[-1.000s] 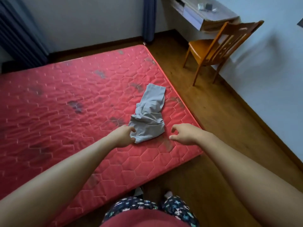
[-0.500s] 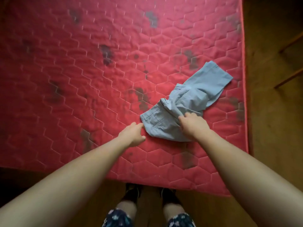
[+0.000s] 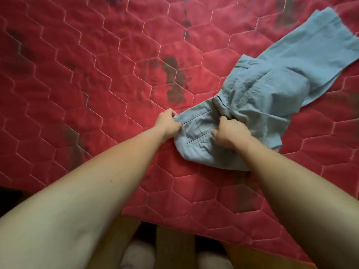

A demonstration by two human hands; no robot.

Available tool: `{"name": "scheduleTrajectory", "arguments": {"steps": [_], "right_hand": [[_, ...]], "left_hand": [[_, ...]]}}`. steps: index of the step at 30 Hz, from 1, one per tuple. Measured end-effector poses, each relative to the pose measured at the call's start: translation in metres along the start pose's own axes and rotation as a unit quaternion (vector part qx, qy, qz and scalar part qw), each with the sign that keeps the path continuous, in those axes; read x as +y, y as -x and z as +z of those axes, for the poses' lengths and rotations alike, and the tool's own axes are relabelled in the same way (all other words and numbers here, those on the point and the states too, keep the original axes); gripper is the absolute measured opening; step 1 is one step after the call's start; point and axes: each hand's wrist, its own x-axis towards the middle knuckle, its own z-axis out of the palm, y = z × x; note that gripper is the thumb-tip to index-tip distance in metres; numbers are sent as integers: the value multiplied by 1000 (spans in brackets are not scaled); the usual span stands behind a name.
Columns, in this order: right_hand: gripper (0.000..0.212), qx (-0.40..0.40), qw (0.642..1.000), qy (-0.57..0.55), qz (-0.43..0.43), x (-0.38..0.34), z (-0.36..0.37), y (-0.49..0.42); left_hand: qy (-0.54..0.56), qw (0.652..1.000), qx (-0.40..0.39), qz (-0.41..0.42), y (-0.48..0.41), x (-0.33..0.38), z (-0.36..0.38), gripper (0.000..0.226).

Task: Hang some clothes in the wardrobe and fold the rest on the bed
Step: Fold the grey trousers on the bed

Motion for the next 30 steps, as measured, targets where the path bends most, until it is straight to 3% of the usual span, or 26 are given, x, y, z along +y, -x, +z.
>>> {"name": "scheduleTrajectory", "arguments": {"steps": [1, 4, 7, 9, 11, 15, 20, 24, 27, 29, 30], "right_hand": [[55, 20, 1000, -21, 0, 2, 3, 1], [65, 25, 983, -182, 6, -2, -2, 15], [60, -40, 901, -429, 58, -16, -19, 48], [41, -114, 868, -477, 80, -20, -28, 77], [14, -101, 879, -460, 70, -20, -42, 106], [19, -11, 939, -345, 12, -1, -100, 166], [14, 33, 976, -211, -35, 25, -211, 262], [15, 91, 987, -115, -71, 14, -305, 374], [21, 180, 977, -42, -105, -4, -360, 464], [8, 248, 962, -25, -116, -13, -389, 517], [9, 279, 953, -24, -118, -17, -403, 541]], "left_hand": [[37, 999, -12, 3, 7, -1, 2, 18], [127, 987, -89, 49, 44, 4, 5, 26], [139, 972, -142, 129, 102, 14, 8, 27], [149, 961, -164, 166, 141, 22, 7, 23], [150, 955, -177, 187, 176, 31, -2, 15], [117, 956, -166, 212, 223, 56, -40, 9], [-21, 956, 14, 292, 255, 110, -128, 60], [-187, 908, 44, 373, 289, 178, -197, 93], [-254, 879, 68, 397, 332, 226, -240, 106], [-255, 877, 71, 401, 364, 248, -265, 97], [-243, 879, 66, 406, 380, 256, -276, 81]]}}
